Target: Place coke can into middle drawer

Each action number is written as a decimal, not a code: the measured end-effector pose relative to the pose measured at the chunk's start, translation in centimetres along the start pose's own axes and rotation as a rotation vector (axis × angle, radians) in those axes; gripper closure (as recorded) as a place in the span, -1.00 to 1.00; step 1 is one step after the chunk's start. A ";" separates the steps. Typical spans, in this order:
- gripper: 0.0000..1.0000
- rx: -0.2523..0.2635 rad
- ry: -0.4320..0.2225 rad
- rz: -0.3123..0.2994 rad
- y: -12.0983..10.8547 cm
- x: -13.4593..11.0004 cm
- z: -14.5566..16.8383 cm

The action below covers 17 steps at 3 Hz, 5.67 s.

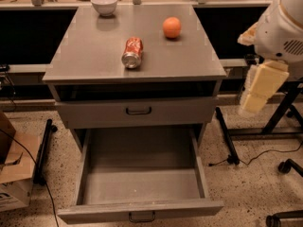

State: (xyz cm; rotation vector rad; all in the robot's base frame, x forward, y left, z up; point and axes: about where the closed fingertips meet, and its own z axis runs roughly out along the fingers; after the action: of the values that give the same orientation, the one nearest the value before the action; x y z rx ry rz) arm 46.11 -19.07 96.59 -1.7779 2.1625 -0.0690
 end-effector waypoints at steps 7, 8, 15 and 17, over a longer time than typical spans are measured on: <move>-1.00 -0.186 -0.639 0.260 -12.7 -20.9 19.1; -1.00 -0.187 -0.696 0.283 -13.9 -23.4 20.8; 0.44 -0.213 -0.777 0.209 -17.0 -31.4 24.4; 1.00 -0.328 -0.989 -0.107 -10.3 -26.9 17.3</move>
Offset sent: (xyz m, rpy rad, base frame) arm 0.1430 0.1375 -0.0380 0.4188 0.0270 0.1281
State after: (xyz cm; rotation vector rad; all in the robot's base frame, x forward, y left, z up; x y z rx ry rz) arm 65.09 7.55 88.99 -1.5599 1.3883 0.9709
